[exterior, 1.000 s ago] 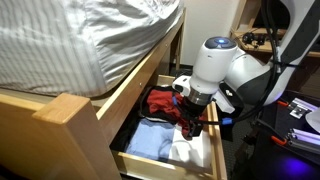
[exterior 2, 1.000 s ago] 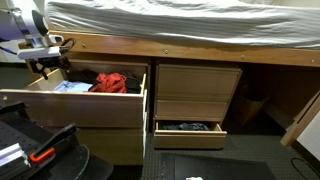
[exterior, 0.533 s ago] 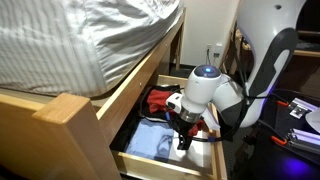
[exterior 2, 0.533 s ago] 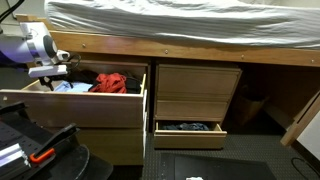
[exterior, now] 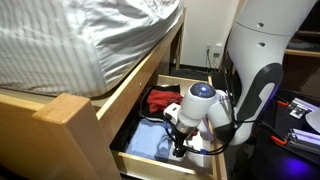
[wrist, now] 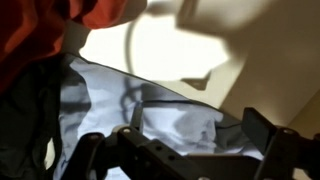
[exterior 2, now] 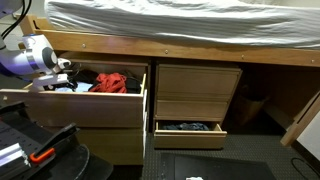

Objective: Remove the blue t-shirt from the topmost drawer on the left then place it back in the drawer

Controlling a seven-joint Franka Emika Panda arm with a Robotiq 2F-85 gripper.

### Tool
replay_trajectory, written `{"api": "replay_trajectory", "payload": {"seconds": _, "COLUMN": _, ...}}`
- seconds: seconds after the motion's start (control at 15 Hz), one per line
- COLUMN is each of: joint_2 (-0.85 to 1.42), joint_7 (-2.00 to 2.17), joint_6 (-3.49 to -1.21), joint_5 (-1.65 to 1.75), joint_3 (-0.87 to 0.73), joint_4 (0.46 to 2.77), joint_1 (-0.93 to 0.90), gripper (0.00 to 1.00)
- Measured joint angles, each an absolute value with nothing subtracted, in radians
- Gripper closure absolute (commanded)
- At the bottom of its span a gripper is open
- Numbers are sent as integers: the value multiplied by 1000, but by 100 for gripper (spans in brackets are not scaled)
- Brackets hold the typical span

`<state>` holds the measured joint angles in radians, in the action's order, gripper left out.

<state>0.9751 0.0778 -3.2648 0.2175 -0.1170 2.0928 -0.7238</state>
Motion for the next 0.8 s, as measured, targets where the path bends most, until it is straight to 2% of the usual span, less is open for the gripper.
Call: {"api": "replay_trajectory", "payload": {"seconds": 0.8, "joint_2": 1029, "joint_7": 72, "joint_6": -3342, "joint_5": 87, "joint_3": -146, "joint_4": 2073, "joint_1": -758, "gripper": 0}}
